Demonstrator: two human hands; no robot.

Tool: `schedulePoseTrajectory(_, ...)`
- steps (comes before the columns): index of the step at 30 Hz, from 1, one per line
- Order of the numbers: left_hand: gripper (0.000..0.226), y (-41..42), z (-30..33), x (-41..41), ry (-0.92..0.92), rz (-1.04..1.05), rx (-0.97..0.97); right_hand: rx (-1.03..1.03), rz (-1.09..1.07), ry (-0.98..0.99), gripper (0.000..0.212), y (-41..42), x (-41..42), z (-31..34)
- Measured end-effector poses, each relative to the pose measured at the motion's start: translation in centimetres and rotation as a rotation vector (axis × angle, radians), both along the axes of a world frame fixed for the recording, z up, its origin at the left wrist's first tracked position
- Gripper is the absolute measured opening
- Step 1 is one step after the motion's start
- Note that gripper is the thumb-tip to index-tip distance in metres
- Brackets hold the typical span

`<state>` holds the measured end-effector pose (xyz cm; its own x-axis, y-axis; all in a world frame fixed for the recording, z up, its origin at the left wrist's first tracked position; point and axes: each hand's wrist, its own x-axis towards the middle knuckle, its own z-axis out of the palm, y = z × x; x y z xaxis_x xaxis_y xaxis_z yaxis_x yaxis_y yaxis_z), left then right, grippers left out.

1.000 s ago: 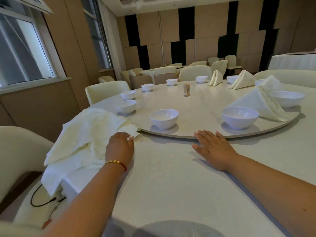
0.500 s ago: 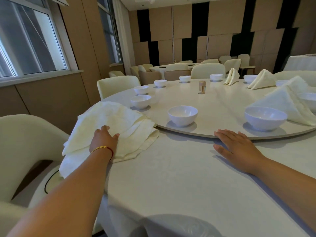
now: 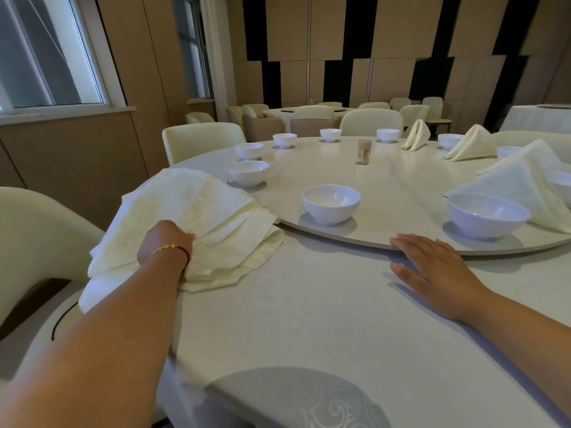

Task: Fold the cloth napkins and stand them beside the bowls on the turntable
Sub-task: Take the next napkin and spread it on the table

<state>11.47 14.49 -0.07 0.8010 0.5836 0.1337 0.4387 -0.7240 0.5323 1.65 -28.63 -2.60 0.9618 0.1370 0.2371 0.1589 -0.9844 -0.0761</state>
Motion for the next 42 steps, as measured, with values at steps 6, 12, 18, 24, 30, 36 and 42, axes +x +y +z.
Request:
schedulePoseTrajectory(6,0.03,0.3,1.4,-0.8,0.065,-0.079,-0.159,0.01,0.01,0.006,0.104,0.0,-0.2,0.1)
schedulePoseTrajectory(12,0.031,-1.7,3.9,-3.4,0.011,-0.296,-0.13,0.02,0.023,0.008,0.082,0.0,-0.4,0.3)
schedulePoseTrajectory(18,0.035,-7.8,5.6,-8.3,0.107,-0.615,0.097,0.333,0.036,-0.047,0.048,-0.3,-1.1,1.4)
schedulePoseTrajectory(24,0.038,-16.8,4.2,-12.3,0.182,-0.926,-0.26,0.615,0.045,-0.315,0.046,0.1,-4.6,4.8)
schedulePoseTrajectory(30,0.014,-26.8,1.7,-16.0,0.247,-1.142,-1.035,0.845,0.118,-0.539,0.05,1.2,-8.5,7.4)
schedulePoseTrajectory(36,0.006,-28.6,0.9,-17.7,0.239,-1.244,-1.107,0.82,0.257,-0.392,0.047,1.8,-11.0,8.0)
schedulePoseTrajectory(42,0.007,-22.2,2.0,-17.5,0.027,-1.278,-0.367,0.537,0.391,0.085,0.046,2.5,-12.8,6.7)
